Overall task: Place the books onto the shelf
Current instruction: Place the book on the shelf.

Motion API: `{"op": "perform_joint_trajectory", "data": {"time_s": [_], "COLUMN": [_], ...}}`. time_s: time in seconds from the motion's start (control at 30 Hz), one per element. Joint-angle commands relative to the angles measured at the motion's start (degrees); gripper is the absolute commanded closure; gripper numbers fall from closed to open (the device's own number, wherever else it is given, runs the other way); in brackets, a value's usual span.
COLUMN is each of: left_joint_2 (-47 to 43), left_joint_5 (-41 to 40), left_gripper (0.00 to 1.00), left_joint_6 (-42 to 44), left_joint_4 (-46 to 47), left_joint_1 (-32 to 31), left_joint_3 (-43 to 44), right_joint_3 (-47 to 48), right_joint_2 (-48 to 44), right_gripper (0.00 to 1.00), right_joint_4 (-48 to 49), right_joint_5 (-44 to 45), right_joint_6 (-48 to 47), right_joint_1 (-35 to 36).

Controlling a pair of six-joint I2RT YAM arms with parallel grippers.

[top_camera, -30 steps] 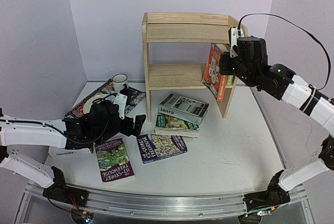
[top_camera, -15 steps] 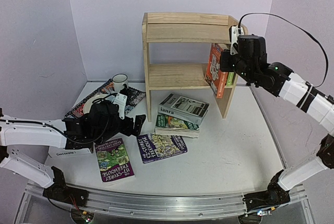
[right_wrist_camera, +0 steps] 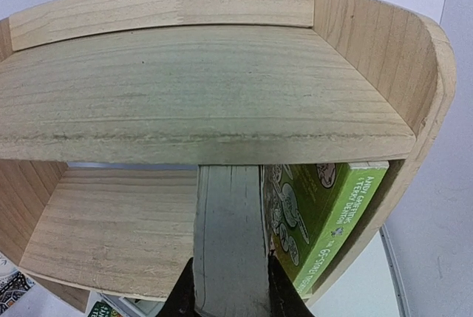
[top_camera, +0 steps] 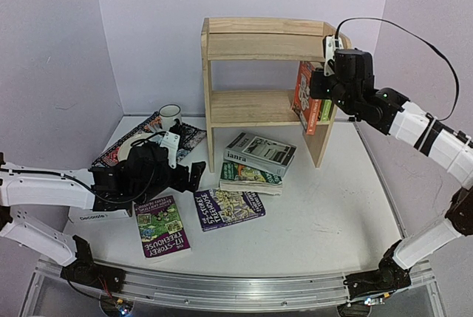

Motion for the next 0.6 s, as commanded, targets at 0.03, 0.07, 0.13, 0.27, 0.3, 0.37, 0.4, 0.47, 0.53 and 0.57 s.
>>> {"op": "perform_joint_trajectory", "data": {"time_s": [0.03,0.07,0.13,0.27,0.3,0.37,0.4,0.47,0.53,0.57], "left_joint_2": [1.2,1.4,1.7,2.0,2.1,2.3,2.3,2.4,2.5,2.6], "left_joint_5": [-1.4,-1.4,-1.3,-1.4,-1.4,-1.3,-1.3,-1.3,-1.3,-1.3], "left_gripper": [0.01,0.00,0.01,0.01,0.00,0.01,0.01,0.01,0.01,0.01], "left_joint_6": [0.0,0.1,0.2,0.3,0.3,0.4,0.5,0.6,0.6,0.6], "left_joint_4": [-1.0,-1.0,-1.1,-1.2,-1.1,-1.2,-1.2,-1.2,-1.2,-1.2], "left_joint_1": [0.3,0.3,0.3,0.3,0.3,0.3,0.3,0.3,0.3,0.3], "left_joint_3": [3.6,3.8,4.1,4.2,4.3,4.3,4.4,4.5,4.6,4.7], "right_joint_3": [1.8,1.7,1.4,0.5,0.3,-0.2,-0.4,-0.7,-1.0,-1.1], "right_joint_2": [0.2,0.1,0.0,-0.6,-0.8,-1.1,-1.3,-1.5,-1.6,-1.6], "right_gripper": [0.99,0.96,0.87,0.84,0.83,0.82,0.82,0.81,0.81,0.80], "right_joint_4": [8.1,8.2,8.2,8.2,8.2,8.3,8.3,8.3,8.3,8.3], "right_joint_5": [-0.1,-0.5,-0.8,-0.7,-0.7,-0.7,-0.6,-0.5,-0.3,-0.3], "right_joint_6": [-1.3,-1.3,-1.1,-0.9,-0.8,-0.7,-0.6,-0.6,-0.5,-0.5], "right_joint_1": [-0.6,-0.6,-0.6,-0.6,-0.6,-0.6,-0.6,-0.6,-0.6,-0.6]}}
